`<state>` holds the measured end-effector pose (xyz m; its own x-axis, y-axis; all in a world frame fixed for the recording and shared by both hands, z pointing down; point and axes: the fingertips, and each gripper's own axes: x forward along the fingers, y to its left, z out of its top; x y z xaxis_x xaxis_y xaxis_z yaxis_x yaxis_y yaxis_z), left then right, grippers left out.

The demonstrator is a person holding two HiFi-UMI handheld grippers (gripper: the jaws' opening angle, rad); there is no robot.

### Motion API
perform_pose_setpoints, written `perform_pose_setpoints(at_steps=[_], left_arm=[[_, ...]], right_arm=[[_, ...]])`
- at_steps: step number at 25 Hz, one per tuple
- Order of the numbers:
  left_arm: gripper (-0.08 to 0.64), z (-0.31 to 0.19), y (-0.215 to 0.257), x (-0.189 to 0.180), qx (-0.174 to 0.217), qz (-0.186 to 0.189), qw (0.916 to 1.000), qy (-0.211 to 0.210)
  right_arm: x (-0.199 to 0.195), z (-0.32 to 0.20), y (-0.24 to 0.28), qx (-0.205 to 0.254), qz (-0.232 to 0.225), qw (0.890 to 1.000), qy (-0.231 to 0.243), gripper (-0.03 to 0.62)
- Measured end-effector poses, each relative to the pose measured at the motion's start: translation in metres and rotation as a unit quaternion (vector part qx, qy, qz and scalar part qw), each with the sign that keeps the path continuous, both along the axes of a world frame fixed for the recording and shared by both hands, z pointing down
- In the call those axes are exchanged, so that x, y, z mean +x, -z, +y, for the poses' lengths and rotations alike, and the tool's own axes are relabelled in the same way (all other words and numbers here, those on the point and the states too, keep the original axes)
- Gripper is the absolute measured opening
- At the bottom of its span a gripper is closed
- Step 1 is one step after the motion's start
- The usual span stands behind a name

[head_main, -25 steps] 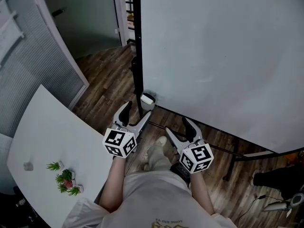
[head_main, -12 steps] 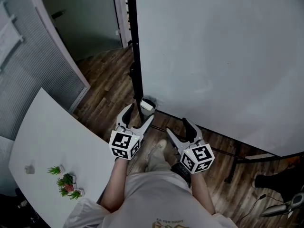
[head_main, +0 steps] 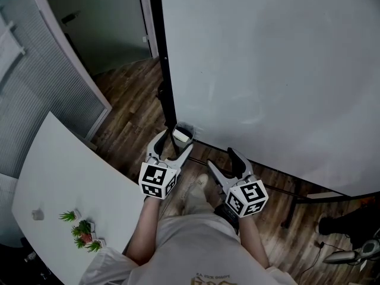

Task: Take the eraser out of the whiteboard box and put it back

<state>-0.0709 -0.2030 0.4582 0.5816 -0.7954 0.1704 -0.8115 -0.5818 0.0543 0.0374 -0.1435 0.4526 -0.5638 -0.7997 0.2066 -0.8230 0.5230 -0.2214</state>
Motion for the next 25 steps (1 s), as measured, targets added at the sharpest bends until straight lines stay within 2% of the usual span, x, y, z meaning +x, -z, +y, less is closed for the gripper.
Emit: perform_pose_setpoints(at_steps=[25], left_arm=[[0.307,-0.028,-0.021,0.012,0.006,-0.046,0.9989,-0.011]], right_arm=[[0.000,-0.024,-0.020,-0.029,-0.010,0.999,0.022,0.319]])
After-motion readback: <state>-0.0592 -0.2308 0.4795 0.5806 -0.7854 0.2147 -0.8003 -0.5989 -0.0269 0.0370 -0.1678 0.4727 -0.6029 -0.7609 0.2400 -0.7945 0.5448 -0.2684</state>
